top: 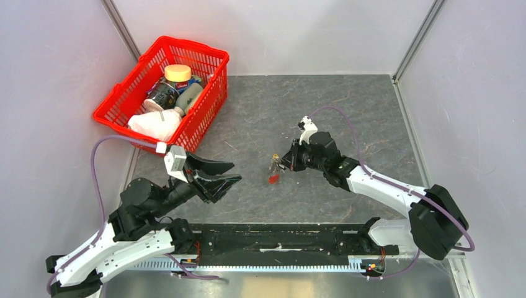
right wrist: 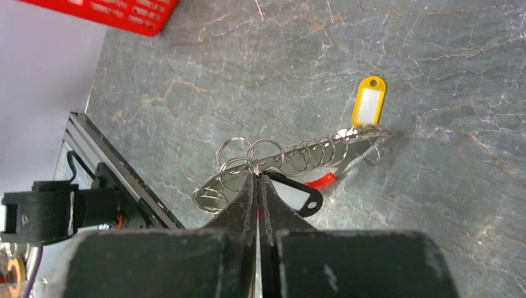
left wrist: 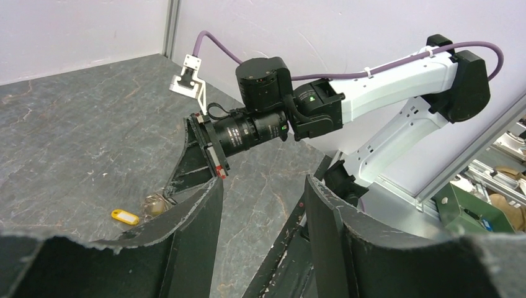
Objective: Put the keys on the keyring
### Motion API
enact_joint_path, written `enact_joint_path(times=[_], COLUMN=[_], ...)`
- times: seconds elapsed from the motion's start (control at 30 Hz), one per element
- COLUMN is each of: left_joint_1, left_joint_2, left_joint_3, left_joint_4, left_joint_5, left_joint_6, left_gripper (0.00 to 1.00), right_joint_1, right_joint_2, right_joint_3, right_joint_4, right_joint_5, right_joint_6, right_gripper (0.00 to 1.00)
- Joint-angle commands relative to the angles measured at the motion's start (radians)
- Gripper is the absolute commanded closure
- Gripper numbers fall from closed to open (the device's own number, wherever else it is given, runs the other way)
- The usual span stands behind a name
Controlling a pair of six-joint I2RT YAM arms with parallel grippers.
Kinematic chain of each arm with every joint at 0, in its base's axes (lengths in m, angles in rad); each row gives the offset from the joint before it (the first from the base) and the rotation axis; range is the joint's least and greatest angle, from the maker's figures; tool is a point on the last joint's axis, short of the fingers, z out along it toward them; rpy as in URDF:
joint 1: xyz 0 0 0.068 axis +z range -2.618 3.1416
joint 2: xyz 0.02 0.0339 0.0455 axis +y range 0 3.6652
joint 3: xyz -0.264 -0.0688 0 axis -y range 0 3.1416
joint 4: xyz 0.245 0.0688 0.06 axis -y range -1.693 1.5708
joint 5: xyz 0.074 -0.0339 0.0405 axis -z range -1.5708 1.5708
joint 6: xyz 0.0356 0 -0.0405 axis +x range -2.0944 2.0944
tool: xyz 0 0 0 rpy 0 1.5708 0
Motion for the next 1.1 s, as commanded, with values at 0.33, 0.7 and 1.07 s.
enact_joint_path(times=[0.33,0.7,1.07], left_joint_1=[0.002,0.003,0.003], left_joint_2=[0.031,0.025,0.031], left_joint_3=[0.016,0.015,0.021], left_joint_4=[0.010,0.004,-0.015], left_joint_5=[-0.021,-0.025,-0.053], left_joint_6=[0.045,0.044,0.044], left_gripper=[0.42,0.42,0.41], right_joint_1=[-0.053,-0.082,-0.093], right_joint_2=[0.152,0.271,0.279], right_joint_3=[-0.008,0.104,0.264], right_joint_4=[0.087,0.088,-0.067], right_joint_5=[0.038,0.084,0.188], right_joint_6=[0.059,0.078,-0.032], right_gripper=[1.00,1.00,0.57])
